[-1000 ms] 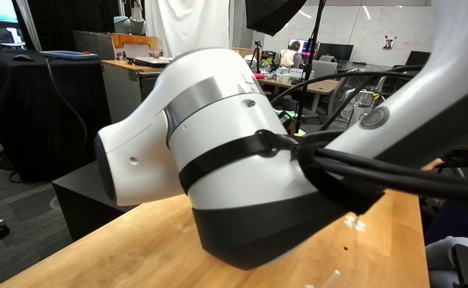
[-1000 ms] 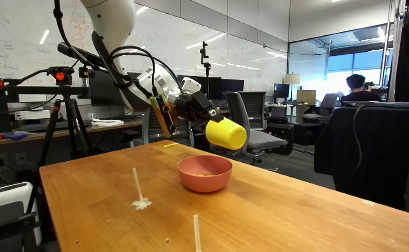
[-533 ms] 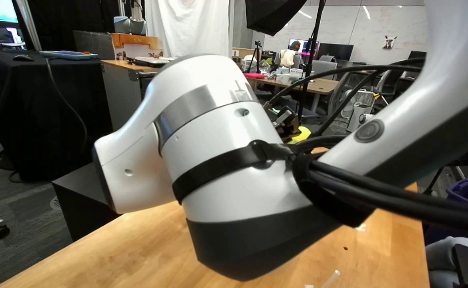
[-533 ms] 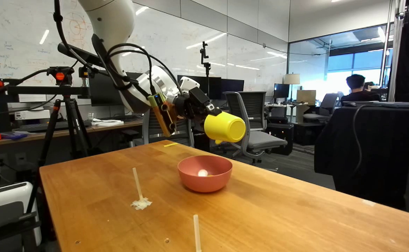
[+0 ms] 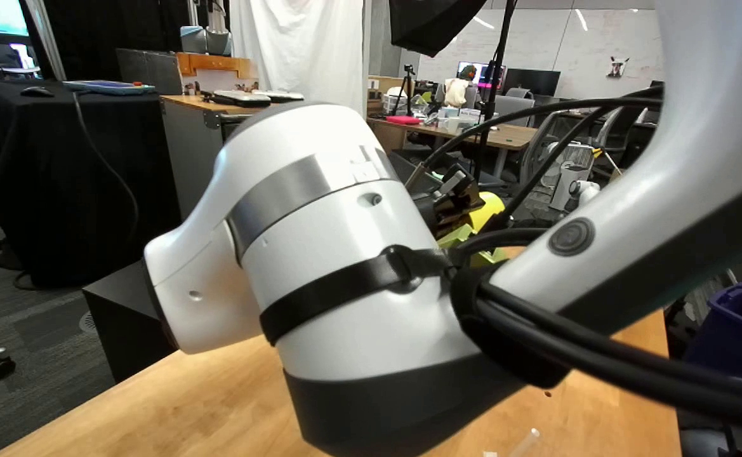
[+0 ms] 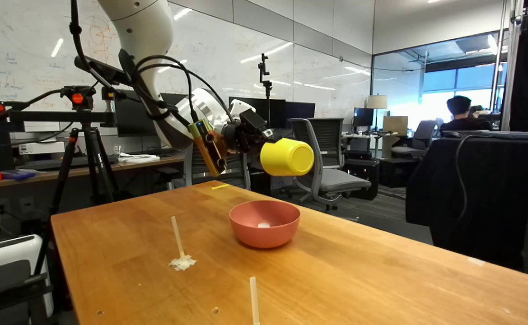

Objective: Pour the contents of the yellow cup into the bowl

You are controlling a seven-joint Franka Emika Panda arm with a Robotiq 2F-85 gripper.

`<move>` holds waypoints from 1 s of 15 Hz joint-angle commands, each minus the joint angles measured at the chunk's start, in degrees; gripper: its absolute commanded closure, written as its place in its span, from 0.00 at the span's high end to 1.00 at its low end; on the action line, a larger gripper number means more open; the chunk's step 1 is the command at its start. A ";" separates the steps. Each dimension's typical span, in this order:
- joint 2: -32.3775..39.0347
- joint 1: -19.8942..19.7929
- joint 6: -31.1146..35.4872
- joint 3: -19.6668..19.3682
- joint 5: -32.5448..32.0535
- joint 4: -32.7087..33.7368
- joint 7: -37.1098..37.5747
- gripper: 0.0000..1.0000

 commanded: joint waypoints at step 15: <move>6.93 2.40 -14.91 0.21 -5.56 8.22 -1.75 0.06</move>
